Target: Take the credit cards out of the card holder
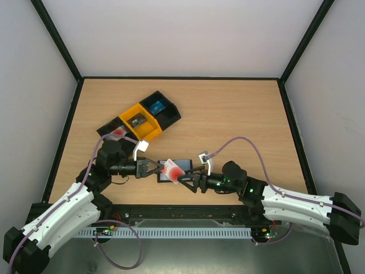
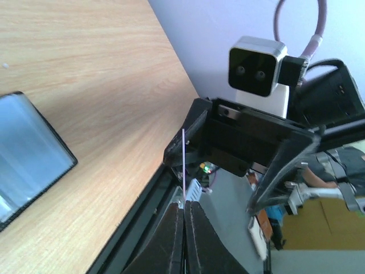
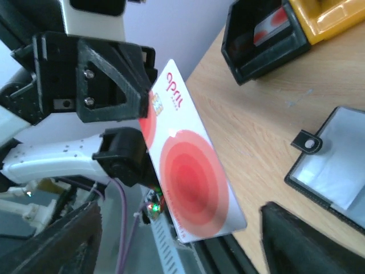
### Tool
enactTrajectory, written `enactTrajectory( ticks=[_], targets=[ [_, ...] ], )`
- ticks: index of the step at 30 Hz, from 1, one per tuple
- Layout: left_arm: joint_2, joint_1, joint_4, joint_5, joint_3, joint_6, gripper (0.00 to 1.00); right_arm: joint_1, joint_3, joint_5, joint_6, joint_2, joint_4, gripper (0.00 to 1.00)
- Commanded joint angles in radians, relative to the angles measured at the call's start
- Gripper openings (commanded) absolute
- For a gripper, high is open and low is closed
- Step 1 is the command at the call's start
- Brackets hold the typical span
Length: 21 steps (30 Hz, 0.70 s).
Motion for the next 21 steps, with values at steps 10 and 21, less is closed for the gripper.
enactTrajectory(
  ticks=[10, 21],
  targets=[
    [0.03, 0.112, -0.118, -0.454, 0.164, -0.073, 0.03, 0.0, -0.059, 0.255, -0.022, -0.317, -0.125, 0.98],
    [0.157, 0.381, -0.192, -0.732, 0.305, -0.059, 0.03, 0.0, -0.078, 0.297, -0.025, -0.383, -0.167, 0.98]
  ],
)
